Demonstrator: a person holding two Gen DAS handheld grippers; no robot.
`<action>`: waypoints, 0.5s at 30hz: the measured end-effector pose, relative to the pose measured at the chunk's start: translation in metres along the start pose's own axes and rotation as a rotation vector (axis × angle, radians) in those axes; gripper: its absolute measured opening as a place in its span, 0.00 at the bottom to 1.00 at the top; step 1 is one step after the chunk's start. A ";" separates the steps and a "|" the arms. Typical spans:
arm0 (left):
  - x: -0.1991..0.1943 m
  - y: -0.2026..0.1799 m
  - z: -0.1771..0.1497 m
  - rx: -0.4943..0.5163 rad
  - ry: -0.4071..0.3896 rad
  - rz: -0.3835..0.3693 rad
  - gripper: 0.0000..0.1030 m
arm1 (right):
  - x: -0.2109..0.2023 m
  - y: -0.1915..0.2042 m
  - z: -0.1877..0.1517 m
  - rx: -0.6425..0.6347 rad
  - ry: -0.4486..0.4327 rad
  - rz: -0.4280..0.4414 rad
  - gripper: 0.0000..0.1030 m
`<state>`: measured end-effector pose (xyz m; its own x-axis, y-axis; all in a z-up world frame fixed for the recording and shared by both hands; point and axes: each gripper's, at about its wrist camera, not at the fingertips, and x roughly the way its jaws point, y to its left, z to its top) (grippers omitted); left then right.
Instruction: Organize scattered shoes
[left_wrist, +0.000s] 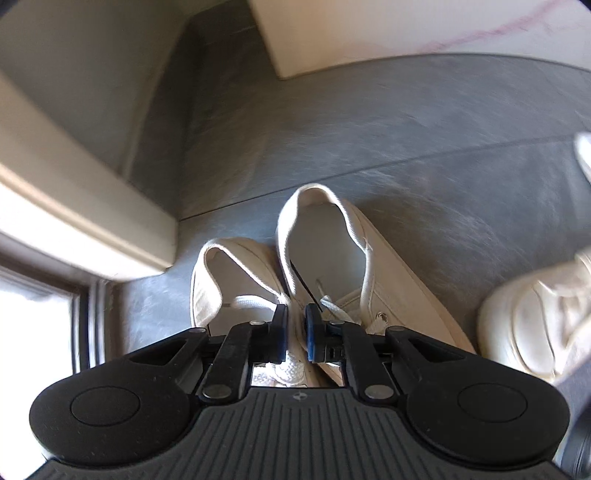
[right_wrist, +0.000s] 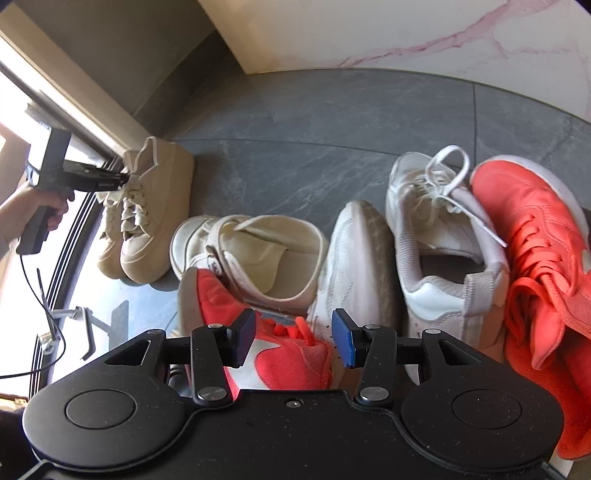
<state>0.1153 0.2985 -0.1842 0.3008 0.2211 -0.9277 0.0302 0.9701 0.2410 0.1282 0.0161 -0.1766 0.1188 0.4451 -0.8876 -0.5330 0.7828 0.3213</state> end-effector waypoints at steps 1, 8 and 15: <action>-0.001 -0.002 0.000 0.027 0.003 -0.008 0.07 | 0.000 0.001 0.000 -0.002 0.000 0.002 0.43; -0.003 -0.010 -0.003 -0.022 -0.002 0.019 0.10 | -0.001 -0.009 0.000 0.025 -0.008 -0.012 0.43; -0.042 -0.026 0.006 -0.029 -0.068 0.003 0.20 | 0.004 -0.016 -0.009 0.047 0.018 -0.023 0.43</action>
<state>0.1079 0.2631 -0.1498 0.3651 0.2177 -0.9051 0.0018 0.9721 0.2346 0.1294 0.0016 -0.1886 0.1154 0.4192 -0.9005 -0.4899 0.8127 0.3155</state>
